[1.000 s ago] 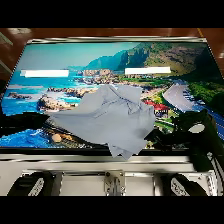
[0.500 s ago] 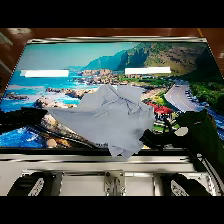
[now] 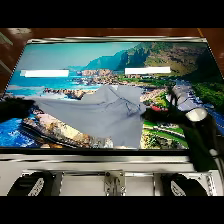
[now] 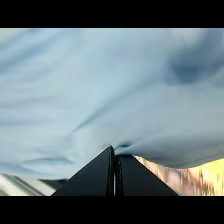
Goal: Fold the shirts.
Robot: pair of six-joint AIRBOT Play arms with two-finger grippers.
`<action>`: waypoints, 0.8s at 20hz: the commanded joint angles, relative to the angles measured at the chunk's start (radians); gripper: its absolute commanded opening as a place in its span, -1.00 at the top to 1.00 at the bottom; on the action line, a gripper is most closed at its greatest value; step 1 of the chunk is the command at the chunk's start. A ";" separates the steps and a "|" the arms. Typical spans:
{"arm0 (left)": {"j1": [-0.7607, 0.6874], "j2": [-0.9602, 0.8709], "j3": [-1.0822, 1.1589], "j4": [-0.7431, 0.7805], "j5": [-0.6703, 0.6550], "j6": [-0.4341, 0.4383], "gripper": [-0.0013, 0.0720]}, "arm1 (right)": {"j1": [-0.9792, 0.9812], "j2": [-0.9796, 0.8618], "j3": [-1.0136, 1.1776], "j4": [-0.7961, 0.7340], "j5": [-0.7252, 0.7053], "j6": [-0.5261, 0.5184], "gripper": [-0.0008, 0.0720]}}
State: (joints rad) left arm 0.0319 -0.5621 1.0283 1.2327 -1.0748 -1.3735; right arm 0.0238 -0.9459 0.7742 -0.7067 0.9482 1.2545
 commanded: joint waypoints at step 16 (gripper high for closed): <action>0.001 0.046 0.867 0.235 -0.340 -0.105 0.86 | -0.073 0.351 1.064 -0.665 0.273 0.289 0.79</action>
State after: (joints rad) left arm 0.0322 -0.5182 1.9179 1.4227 -1.2476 -1.4635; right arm -0.0483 -0.5831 1.8210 -1.2724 1.0584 1.4887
